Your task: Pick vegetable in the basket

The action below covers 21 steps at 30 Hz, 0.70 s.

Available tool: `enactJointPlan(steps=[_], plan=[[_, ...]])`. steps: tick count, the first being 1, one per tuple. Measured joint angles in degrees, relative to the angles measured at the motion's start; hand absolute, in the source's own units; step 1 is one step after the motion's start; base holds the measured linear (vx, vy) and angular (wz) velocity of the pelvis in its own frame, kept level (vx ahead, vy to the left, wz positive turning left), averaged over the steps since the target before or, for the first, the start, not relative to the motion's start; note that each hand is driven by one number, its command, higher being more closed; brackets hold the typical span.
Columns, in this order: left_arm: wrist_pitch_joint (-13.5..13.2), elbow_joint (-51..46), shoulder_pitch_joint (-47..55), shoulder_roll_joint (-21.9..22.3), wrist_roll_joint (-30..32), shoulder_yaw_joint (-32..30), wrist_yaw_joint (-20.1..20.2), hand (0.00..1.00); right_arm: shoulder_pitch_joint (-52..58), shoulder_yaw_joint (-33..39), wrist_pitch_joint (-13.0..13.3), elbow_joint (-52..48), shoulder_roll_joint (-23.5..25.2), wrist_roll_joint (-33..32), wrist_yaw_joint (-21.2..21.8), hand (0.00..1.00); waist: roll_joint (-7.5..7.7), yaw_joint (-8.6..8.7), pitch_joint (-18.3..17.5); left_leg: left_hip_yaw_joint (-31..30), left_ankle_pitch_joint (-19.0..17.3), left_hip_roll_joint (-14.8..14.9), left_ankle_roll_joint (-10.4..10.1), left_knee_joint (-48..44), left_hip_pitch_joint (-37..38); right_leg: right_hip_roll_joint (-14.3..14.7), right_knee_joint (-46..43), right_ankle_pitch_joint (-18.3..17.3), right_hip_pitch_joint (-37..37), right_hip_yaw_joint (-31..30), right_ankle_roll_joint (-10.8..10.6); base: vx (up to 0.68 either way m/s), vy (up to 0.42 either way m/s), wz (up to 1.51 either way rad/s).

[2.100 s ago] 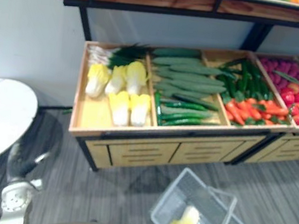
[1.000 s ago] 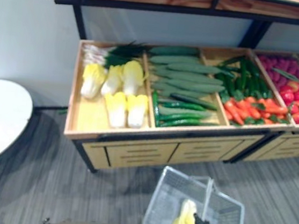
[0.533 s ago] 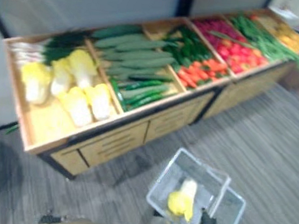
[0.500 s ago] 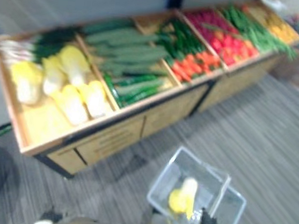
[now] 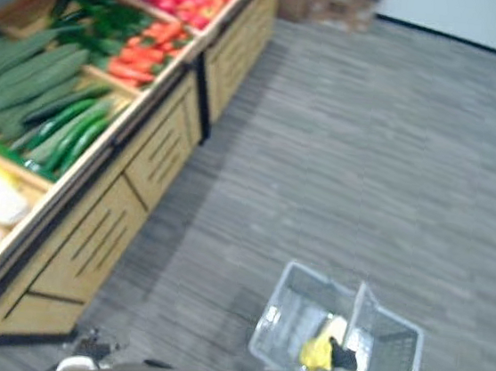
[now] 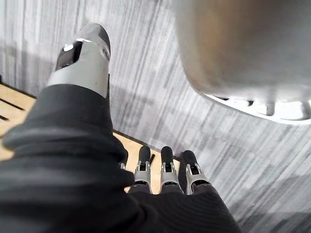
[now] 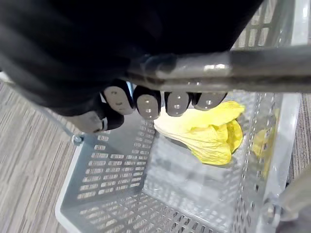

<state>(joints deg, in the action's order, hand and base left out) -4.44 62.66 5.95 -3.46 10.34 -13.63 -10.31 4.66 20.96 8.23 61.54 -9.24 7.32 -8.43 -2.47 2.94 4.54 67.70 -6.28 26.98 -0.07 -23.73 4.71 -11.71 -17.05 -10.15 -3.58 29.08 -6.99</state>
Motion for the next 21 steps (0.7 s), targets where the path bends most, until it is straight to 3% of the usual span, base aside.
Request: enactJointPlan(steps=[1,2,3,4,5,6,7,10,12,13,14,17,21], plan=[[-0.03,-0.12,-0.55,1.13,0.00,0.87,-0.24,0.00,0.43,1.14,0.49,-0.57,-0.73,-0.10,-0.14,1.00,-1.73,0.64,0.52,-0.32,1.37,1.90,-0.40,-0.67,1.75,-0.42,-6.49,-2.63,2.90,-0.32,1.36,-0.07,-0.165,-0.55],[-0.03,0.17,-0.69,1.41,-0.03,0.83,-0.56,0.00,-0.22,1.41,0.84,-0.66,-1.33,-0.50,-0.48,1.00,-2.18,0.90,0.37,-0.50,1.67,4.50,-1.02,-3.95,2.33,1.03,-2.30,-3.35,3.92,-0.76,1.52,-0.17,-0.199,-0.74],[0.18,1.45,-1.14,1.14,-0.11,-0.14,-0.74,0.00,-0.21,0.00,1.40,-1.38,-1.47,-0.42,-0.48,1.00,-2.10,1.26,0.74,-3.04,2.68,7.41,-2.69,-9.49,1.68,3.00,5.45,-0.25,1.90,-0.89,1.81,-0.17,-0.211,-0.72],[0.10,1.49,-1.37,1.73,-0.14,-0.09,-0.61,0.00,0.11,-0.28,1.60,-1.54,-1.72,-0.40,-0.63,1.00,-1.95,1.50,0.72,-7.79,1.89,7.02,-4.31,-10.45,0.00,2.91,5.41,0.01,1.97,-2.39,2.42,-0.06,-0.124,-0.75],[-0.40,0.50,-1.90,2.72,-0.74,-0.30,-0.62,0.00,-0.09,-0.31,1.99,-1.52,-1.64,-0.20,-0.74,1.00,0.10,1.24,1.53,-17.65,-0.14,0.92,-7.28,-7.43,-1.89,0.74,5.18,0.00,2.26,-6.13,2.45,0.03,-0.029,-0.71],[-0.68,-0.28,-1.99,2.99,-1.32,-0.38,-0.71,0.00,-0.45,-0.57,2.05,-1.48,-1.46,0.25,-0.72,1.00,1.25,0.80,2.24,-22.61,-0.59,-2.90,-7.75,-5.25,-2.41,-0.41,5.17,0.02,2.19,-7.78,2.42,0.03,-0.005,-1.26],[-1.03,-1.53,-2.04,3.24,-2.58,-1.05,-0.93,0.00,-0.79,-1.63,2.09,-1.02,-1.25,1.51,-0.54,1.00,2.25,-0.56,2.84,-35.77,-1.80,-10.60,-7.97,-0.18,-3.85,-1.46,5.32,0.13,2.34,-11.58,2.41,0.01,-0.015,-1.20],[-2.48,-2.12,-1.44,3.57,-4.64,-3.43,-2.01,0.00,-1.29,-1.48,1.71,1.07,-0.41,1.55,-0.26,1.00,2.00,-1.78,2.87,-52.47,-1.63,-16.55,-8.21,8.60,-4.53,0.54,6.30,0.32,1.58,-16.80,2.06,0.05,0.075,-1.09],[-2.71,-2.21,-1.15,3.80,-4.70,-4.71,-1.94,0.00,-1.26,-1.17,1.74,1.30,-0.54,1.51,-0.28,1.00,0.96,-1.86,3.19,-57.80,2.73,-16.74,-7.41,12.55,-5.02,2.88,7.26,0.81,1.29,-19.09,1.13,0.05,0.142,-0.79],[-2.70,-2.14,-1.12,3.52,-4.61,-4.84,-1.98,0.00,-1.17,-1.35,1.77,1.30,-0.45,1.55,-0.21,1.00,1.00,-1.91,2.85,-58.79,2.09,-16.83,-8.06,12.76,-4.66,3.44,8.05,1.10,1.33,-20.09,0.61,0.09,0.182,-0.61],[-2.77,-2.05,-1.20,3.18,-4.50,-4.76,-1.96,0.00,-1.09,-1.98,2.32,1.15,-0.14,1.56,-0.10,1.00,2.11,-1.63,2.55,-60.07,2.08,-18.33,-8.08,13.92,-4.75,2.48,10.16,2.13,1.50,-21.23,-0.99,0.08,0.138,-0.27],[-2.86,-2.31,-1.53,1.94,-4.39,-4.84,-2.05,0.00,-1.19,-2.15,2.76,1.03,0.35,1.53,-0.12,1.00,3.20,-1.70,2.78,-60.50,2.07,-19.86,-8.06,15.82,-6.46,1.29,11.69,3.35,3.21,-21.22,-1.73,0.01,0.147,0.08],[-2.74,-2.17,-1.04,1.09,-2.28,-4.70,-2.46,0.00,-1.18,-3.13,3.12,0.03,1.20,1.65,-0.11,1.00,2.23,-2.72,3.11,-60.54,1.81,-20.17,-7.61,17.65,-5.19,1.32,11.95,3.54,2.90,-21.23,-1.90,-0.02,0.047,0.05]])
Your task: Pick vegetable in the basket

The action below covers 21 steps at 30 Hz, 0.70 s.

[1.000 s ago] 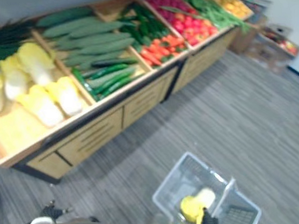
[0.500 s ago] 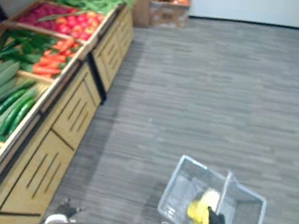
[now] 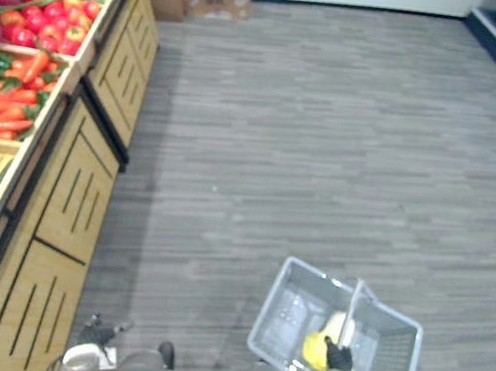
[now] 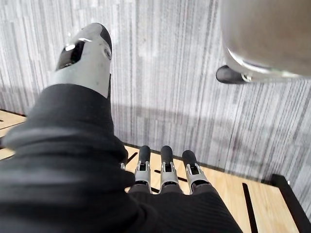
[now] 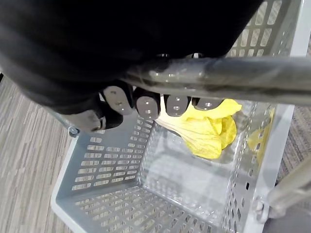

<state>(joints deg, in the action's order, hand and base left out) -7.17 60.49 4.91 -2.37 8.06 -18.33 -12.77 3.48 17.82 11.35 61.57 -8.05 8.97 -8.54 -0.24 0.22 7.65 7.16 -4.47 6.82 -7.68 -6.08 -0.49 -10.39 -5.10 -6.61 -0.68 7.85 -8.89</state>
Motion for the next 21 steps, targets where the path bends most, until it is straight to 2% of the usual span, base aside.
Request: enactJointPlan(steps=[4,9,11,12,13,14,15,16,17,18,19,21], plan=[[0.20,0.69,1.38,0.26,0.06,1.24,-0.21,0.00,-0.03,-0.24,0.19,-0.17,-0.21,0.04,-0.07,1.00,-1.17,-0.37,-0.49,-1.00,0.05,0.36,0.08,3.47,1.08,0.49,0.03,-0.01,0.05,1.30,-0.11,-0.01,-0.030,0.11],[0.20,0.68,1.94,-0.70,0.07,2.47,-0.22,0.00,-0.07,-0.02,0.00,-0.18,-0.05,0.03,0.03,1.00,0.20,-0.55,-0.42,-1.58,-0.78,-1.14,1.00,3.34,1.05,-1.23,-1.35,-1.03,0.09,2.24,-1.30,0.04,0.037,0.09],[0.19,0.70,1.93,-1.67,0.10,3.54,-0.18,0.00,-0.04,2.21,-0.57,-0.12,0.13,0.01,0.10,1.00,1.14,-0.53,-0.31,-2.22,-4.67,-3.18,2.85,-1.11,-0.26,-3.96,-5.03,-3.08,0.04,2.59,-3.12,0.10,0.144,0.18],[0.19,0.71,1.93,-1.72,0.19,3.91,-0.18,0.00,-0.04,2.69,-0.72,-0.05,0.12,-0.01,0.06,1.00,1.15,-0.51,-0.30,-2.80,-6.00,-3.44,3.33,-2.51,-0.89,-4.59,-7.10,-3.38,0.40,2.50,-3.56,0.07,0.161,0.15],[0.20,0.98,1.94,-1.77,0.28,4.89,-0.19,0.00,-0.11,3.57,-0.76,-0.03,-0.02,-0.10,-0.09,1.00,0.71,-0.58,-0.35,-2.93,-7.84,-3.45,3.79,-4.41,-0.95,-5.49,-14.83,-3.40,3.56,1.30,-3.63,0.06,0.151,0.11],[0.19,1.00,2.11,-2.16,0.63,5.45,-0.09,0.00,-0.24,4.52,-0.70,-0.62,0.01,-0.41,-0.35,1.00,0.91,-0.55,-0.24,-2.93,-8.65,-3.70,4.28,-5.30,-0.59,-6.18,-21.93,-2.71,6.70,-0.37,-3.48,0.11,0.193,0.16],[0.21,1.00,2.39,-2.79,1.12,5.82,0.12,0.00,-0.28,4.87,-0.70,-1.29,0.08,-0.42,-0.39,1.00,1.71,-0.42,-0.11,-3.47,-9.61,-4.11,4.58,-6.87,-0.02,-6.96,-30.93,-0.25,10.26,-2.05,-0.65,0.12,0.147,0.16],[0.21,0.99,2.44,-2.93,1.17,5.82,0.19,0.00,-0.23,4.86,-0.70,-1.42,0.17,-0.42,-0.39,1.00,1.97,-0.43,-0.10,-3.59,-9.91,-4.15,4.66,-7.24,0.11,-7.10,-32.85,0.65,11.07,-2.31,0.02,0.18,0.144,0.27],[0.22,0.82,2.73,-3.30,1.17,5.76,0.34,0.00,0.13,4.90,-0.63,-2.50,1.37,-0.43,-0.42,1.00,2.50,-0.46,0.20,-4.70,-11.08,-4.21,5.40,-8.10,1.69,-7.52,-40.67,7.34,14.39,-3.38,1.73,0.20,0.111,0.26],[0.29,0.06,2.93,-3.10,1.18,5.74,0.45,0.00,0.17,4.88,-0.53,-3.29,1.83,-0.45,-0.41,1.00,2.26,-0.26,0.47,-5.04,-11.79,-3.97,6.30,-8.04,3.09,-7.17,-45.29,9.76,16.50,-4.93,1.11,0.23,0.099,0.25],[0.32,-0.61,3.40,-3.37,1.16,5.31,0.56,0.00,0.16,4.78,-0.39,-4.05,2.89,-0.44,-0.35,1.00,3.08,-0.45,0.77,-5.31,-12.60,-3.71,6.63,-8.08,4.05,-6.08,-49.00,7.86,18.40,-5.68,1.27,0.25,0.062,0.14],[0.83,-0.65,3.58,-3.26,1.13,4.22,0.68,0.00,0.14,4.20,0.32,-5.42,4.42,-0.41,0.06,1.00,3.61,-0.91,1.01,-5.56,-14.07,-2.48,7.20,-6.77,6.66,-2.25,-50.16,-0.08,22.31,-2.82,2.32,0.36,0.005,0.11]])
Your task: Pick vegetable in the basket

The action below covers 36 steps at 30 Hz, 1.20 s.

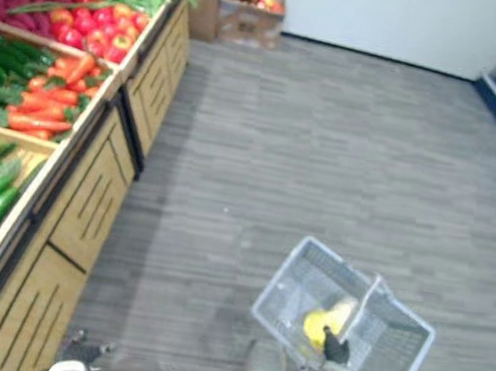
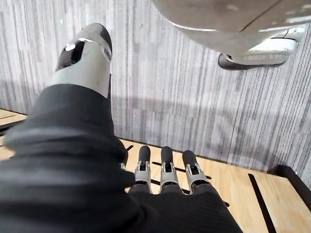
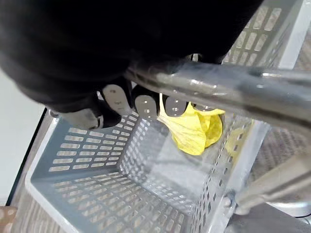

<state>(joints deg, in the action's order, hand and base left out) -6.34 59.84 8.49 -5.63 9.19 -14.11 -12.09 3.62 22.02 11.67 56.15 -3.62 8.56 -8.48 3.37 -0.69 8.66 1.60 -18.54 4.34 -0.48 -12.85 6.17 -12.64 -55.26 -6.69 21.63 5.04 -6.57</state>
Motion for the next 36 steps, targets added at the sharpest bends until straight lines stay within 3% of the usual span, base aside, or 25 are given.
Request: enactJointPlan(steps=[3,4,5,6,7,8,9,10,11,12,13,14,15,16,17,19,21,24,26,27,28,30,31,33,36], plan=[[0.30,-0.04,-1.28,1.76,-0.01,-3.03,-0.02,0.00,-0.11,0.76,0.29,-1.32,-0.04,-0.04,0.19,1.00,-1.35,0.18,0.60,-1.08,-0.76,0.89,-0.38,4.23,4.14,2.19,14.79,-1.30,2.67,5.45,0.90,0.37,-0.055,0.29],[0.29,0.00,-1.70,2.32,-0.06,-3.72,0.02,0.00,-0.17,1.40,0.26,-1.41,-0.06,-0.04,0.20,1.00,-1.87,0.19,0.89,-1.29,-1.13,1.47,-0.64,4.88,5.06,2.93,18.78,-1.11,3.04,5.54,0.70,0.58,-0.168,0.48],[0.27,-0.05,-2.50,3.89,-0.12,-5.45,0.11,0.00,-0.26,2.96,0.14,-1.80,-0.10,-0.08,0.21,1.00,-3.62,0.28,1.43,-1.73,-2.17,3.54,-1.32,6.16,7.09,4.74,29.71,0.04,3.27,5.04,-0.42,0.52,-0.182,0.40],[0.22,-0.12,-2.66,4.36,-0.14,-6.50,0.24,0.00,-0.26,3.28,0.07,-1.81,0.00,-0.10,0.23,1.00,-3.79,0.30,1.56,-1.78,-2.18,4.04,-1.31,6.84,8.16,5.14,33.37,0.53,3.24,4.30,-0.51,0.57,-0.223,0.50],[0.20,-0.20,-2.60,4.63,-0.66,-7.95,0.75,0.00,-0.22,3.61,-0.21,-1.76,0.33,-0.10,0.26,1.00,-3.45,0.31,1.57,-1.82,-2.17,4.39,-1.32,6.85,9.27,5.51,37.11,2.86,3.02,3.30,-0.09,0.62,-0.264,0.48],[0.25,0.03,-2.69,5.39,-2.00,-9.28,1.28,0.00,-0.15,3.98,-0.72,-1.67,0.20,-0.11,0.28,1.00,-3.51,0.34,1.43,-2.13,-2.12,5.88,-1.31,5.64,10.35,6.05,35.61,9.40,2.17,2.78,0.61,0.74,-0.329,0.47],[0.11,0.16,-3.41,6.83,-2.34,-10.97,1.51,0.00,-0.71,4.83,-0.99,-2.01,-0.24,0.00,0.29,1.00,-5.36,-0.07,1.06,-2.37,0.11,7.69,-2.92,3.52,9.76,6.73,30.47,5.41,3.11,4.39,2.09,0.63,-0.284,0.31],[0.04,0.03,-3.66,7.17,-2.34,-11.44,1.68,0.00,-1.23,5.28,-1.00,-2.00,-0.24,0.09,0.32,1.00,-5.23,-0.46,1.09,-2.51,1.99,7.49,-3.33,2.85,9.74,6.16,27.30,3.77,4.08,4.37,2.76,0.64,-0.297,0.17],[-0.04,-0.26,-4.10,8.18,-2.42,-11.57,1.70,0.00,-1.72,6.49,-0.95,-1.99,-1.33,0.22,0.38,1.00,-5.34,-0.69,1.13,-3.90,6.67,7.14,-3.53,2.07,9.92,4.79,17.41,1.66,7.42,4.34,4.82,0.75,-0.386,0.39],[-0.07,0.16,-3.69,8.74,-2.89,-11.66,1.59,0.00,-1.73,7.08,-0.89,-1.74,-2.35,0.03,0.39,1.00,-5.54,0.41,0.62,-6.08,9.36,7.40,-4.24,-0.42,9.84,5.40,13.07,-0.78,9.87,4.57,4.28,0.73,-0.386,0.42],[-0.17,0.63,-2.91,8.70,-3.40,-11.68,1.54,0.00,-1.45,7.31,-1.23,-1.08,-2.40,0.03,0.35,1.00,-6.03,0.63,-0.81,-6.35,10.37,7.96,-4.52,-2.30,9.24,6.38,19.85,-0.59,7.88,4.57,5.17,0.58,-0.326,0.33],[-0.17,1.19,-2.36,8.94,-4.54,-12.07,1.59,0.00,-0.94,7.22,-1.42,0.49,-3.15,0.59,0.49,1.00,-7.68,0.60,-1.93,-8.05,13.39,9.50,-5.17,-8.63,7.24,8.08,23.39,-3.09,5.23,6.79,5.09,0.50,-0.205,0.03],[-0.13,1.23,-2.64,9.20,-4.79,-12.20,1.84,0.00,-1.06,7.26,-1.44,1.17,-3.31,0.74,0.61,1.00,-8.14,0.59,-2.28,-8.83,17.51,9.41,-6.37,-12.05,4.99,8.54,24.12,-3.74,4.18,7.03,5.76,0.65,-0.253,0.06],[-0.13,1.11,-3.11,9.26,-5.65,-11.82,1.95,0.00,-1.26,6.81,-1.52,1.04,-3.42,1.69,1.30,1.00,-7.47,0.44,-1.99,-9.31,25.25,8.82,-9.08,-18.75,0.49,8.48,26.93,-3.99,1.52,7.21,6.17,0.66,-0.219,0.18],[-0.15,1.11,-3.61,9.23,-5.76,-11.32,2.14,0.00,-1.49,6.69,-1.92,1.11,-3.41,2.10,1.48,1.00,-7.01,0.45,-1.63,-8.30,25.06,8.90,-10.19,-25.34,-2.66,8.52,30.23,-3.97,-1.91,7.35,6.20,0.65,-0.220,0.31],[-0.59,-0.03,-3.96,8.66,-6.80,-11.44,2.39,0.00,-1.32,6.61,-3.28,4.41,-3.09,2.17,1.46,1.00,-5.03,0.32,-0.38,-1.25,18.94,9.90,-9.37,-38.21,-6.52,8.30,38.11,-3.95,-14.16,8.21,6.22,0.61,-0.177,0.40],[-0.65,-1.16,-3.94,8.52,-6.85,-11.52,2.31,0.00,-0.74,6.31,-4.16,5.88,-3.05,2.13,1.40,1.00,-3.81,0.01,-0.33,4.73,11.25,9.03,-6.28,-43.71,-11.12,7.33,43.03,-3.95,-23.29,8.93,6.22,0.49,-0.082,0.36],[-0.98,-2.70,-4.79,8.36,-9.15,-12.45,2.27,0.00,-0.63,6.26,-4.20,7.57,-3.01,2.15,1.47,1.00,-3.62,-1.40,-0.19,12.40,5.32,7.90,-4.65,-36.77,-22.76,6.48,46.69,-4.02,-28.20,10.78,5.94,0.45,0.070,0.12],[-0.98,-2.84,-4.98,8.16,-9.32,-13.24,2.23,0.00,0.88,6.44,-4.24,6.95,-2.37,2.13,1.44,1.00,-3.58,-1.15,0.05,19.80,6.95,7.16,-2.60,-24.38,-25.44,5.73,47.39,-5.20,-32.23,13.34,3.37,0.43,0.143,0.33],[-0.80,-2.40,-4.73,8.40,-9.00,-13.10,2.18,0.00,3.03,6.48,-4.19,5.05,-2.46,2.14,1.47,1.00,-5.13,-1.09,0.12,25.71,13.64,6.94,1.33,-14.25,-25.79,6.90,47.38,-6.72,-35.33,14.72,1.00,0.46,0.178,0.67],[-0.77,-1.83,-4.80,8.28,-8.97,-13.03,2.19,0.00,4.12,6.75,-4.18,5.00,-2.14,2.13,1.45,1.00,-5.18,-0.93,-0.22,29.08,11.92,6.81,6.42,-13.50,-25.25,6.83,47.58,-7.42,-36.59,15.08,0.21,0.51,0.237,1.11],[-0.75,-1.36,-5.58,7.34,-8.86,-13.96,2.18,0.00,3.98,6.64,-4.31,5.62,-1.21,2.13,1.51,1.00,-2.21,-1.11,-0.89,30.82,11.47,1.19,7.14,-7.00,-24.06,4.19,48.87,-5.80,-36.36,13.02,2.34,0.53,0.278,0.87],[-0.60,-1.28,-5.50,7.08,-8.75,-14.45,2.15,0.00,3.07,6.56,-4.20,5.64,-1.17,2.14,1.53,1.00,-2.08,-1.31,-0.79,30.87,11.55,0.62,7.21,-6.23,-24.05,4.19,49.89,-4.31,-36.38,12.41,3.13,0.50,0.245,0.26],[0.10,0.17,-4.73,5.73,-7.69,-14.97,1.88,0.00,0.81,5.85,-4.16,5.94,-0.86,2.19,1.60,1.00,-2.01,-1.43,-0.77,31.44,11.49,-0.03,7.50,-5.76,-23.25,4.17,51.45,0.34,-37.47,10.02,2.33,0.38,0.162,0.19],[0.98,1.51,-1.95,5.32,-5.61,-14.88,1.45,0.00,-0.34,4.54,-4.10,7.41,0.10,2.67,2.40,1.00,-1.76,-2.80,-0.92,31.95,11.21,-1.73,7.99,-0.88,-16.52,3.89,44.88,5.08,-37.98,6.51,1.56,0.28,0.099,0.20]])
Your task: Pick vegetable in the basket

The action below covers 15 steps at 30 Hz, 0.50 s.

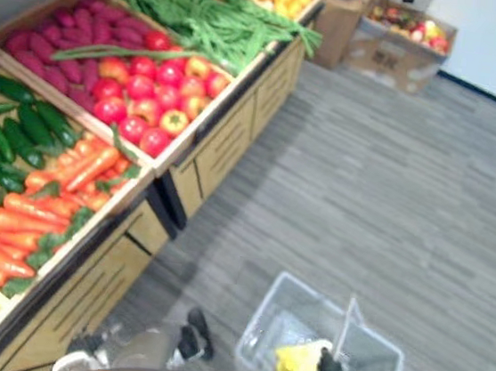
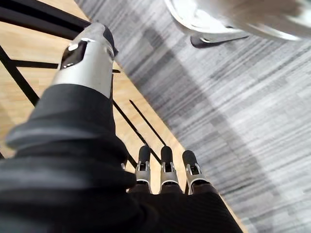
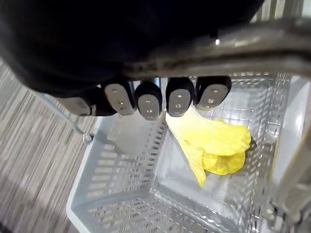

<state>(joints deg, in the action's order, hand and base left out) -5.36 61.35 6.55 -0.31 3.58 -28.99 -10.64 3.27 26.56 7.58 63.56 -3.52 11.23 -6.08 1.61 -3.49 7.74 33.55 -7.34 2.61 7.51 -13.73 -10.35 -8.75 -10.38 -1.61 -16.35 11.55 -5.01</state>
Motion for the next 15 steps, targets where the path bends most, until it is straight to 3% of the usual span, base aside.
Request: enactJointPlan(steps=[1,4,5,7,8,9,11,14,15], plan=[[0.43,0.14,1.12,-0.36,0.04,0.32,-0.19,0.00,0.01,-0.14,0.10,0.30,0.12,0.02,0.26,1.00,0.31,-0.50,-0.39,-0.67,-0.02,-1.07,-0.04,2.70,2.30,-0.50,-5.48,1.06,1.63,-0.82,-1.57,0.21,0.042,0.37],[1.00,0.20,3.00,-1.33,0.12,3.03,-0.24,0.00,-0.02,-0.42,0.71,0.29,-0.04,0.00,0.28,1.00,0.43,-0.13,-1.74,-3.90,-0.53,-2.27,-0.95,7.07,5.17,-1.42,-23.42,7.27,9.91,-2.65,-9.91,0.20,0.027,0.50],[1.10,0.24,3.14,-1.98,1.12,4.81,-0.19,0.00,-0.52,-0.26,0.90,0.30,-0.21,-0.03,0.28,1.00,0.70,0.70,-1.82,-7.09,-0.78,-2.78,-1.07,7.80,6.59,-2.05,-34.32,6.51,14.48,-2.62,-10.01,0.22,0.005,0.76],[1.08,0.21,3.22,-2.17,1.85,6.21,-0.22,0.00,-0.79,0.06,1.23,0.12,-0.95,-0.02,0.22,1.00,0.70,1.71,-1.82,-10.30,-0.99,-3.08,-1.21,8.68,9.23,-2.84,-42.24,1.24,18.61,-0.55,-10.10,0.24,-0.022,0.98],[1.04,0.20,3.26,-2.24,2.03,6.24,-0.23,0.00,-0.68,0.24,1.22,0.20,-1.24,-0.02,0.15,1.00,0.48,1.74,-1.99,-12.29,-1.14,-2.96,-1.55,8.82,10.87,-3.29,-42.68,-1.55,20.39,0.57,-9.17,0.22,-0.042,0.98],[1.04,0.19,3.27,-2.27,2.15,6.17,-0.25,0.00,-0.45,0.55,1.24,0.23,-1.24,-0.02,0.06,1.00,0.46,1.89,-2.38,-13.27,-1.18,-2.86,-1.64,8.86,11.29,-3.54,-41.65,-2.98,21.28,1.07,-8.59,0.20,-0.080,1.10],[0.95,0.17,2.01,-2.43,2.25,5.96,-0.26,0.00,-0.26,2.04,1.42,0.21,-1.09,-0.02,0.05,1.00,0.76,1.84,-2.88,-18.63,-1.11,-2.05,-2.28,8.98,11.79,-3.68,-35.29,-5.68,24.44,1.31,-5.12,0.19,-0.144,1.22],[0.92,0.08,1.02,-1.42,2.25,2.93,-0.36,0.00,-0.38,5.77,1.30,-0.04,-0.86,-0.04,-0.38,1.00,0.11,1.55,-2.86,-26.09,-1.16,0.92,-4.76,8.49,11.64,-3.71,-23.76,-5.82,27.50,-0.55,-4.65,0.22,-0.259,1.29],[0.92,0.09,1.15,-1.10,2.26,1.01,-0.36,0.00,-0.33,6.69,1.22,-0.16,-0.26,-0.04,-0.49,1.00,0.07,1.46,-2.90,-29.65,-1.45,2.55,-6.49,8.18,11.62,-3.66,-18.05,-5.51,27.99,-2.74,-4.54,0.24,-0.347,1.08]])
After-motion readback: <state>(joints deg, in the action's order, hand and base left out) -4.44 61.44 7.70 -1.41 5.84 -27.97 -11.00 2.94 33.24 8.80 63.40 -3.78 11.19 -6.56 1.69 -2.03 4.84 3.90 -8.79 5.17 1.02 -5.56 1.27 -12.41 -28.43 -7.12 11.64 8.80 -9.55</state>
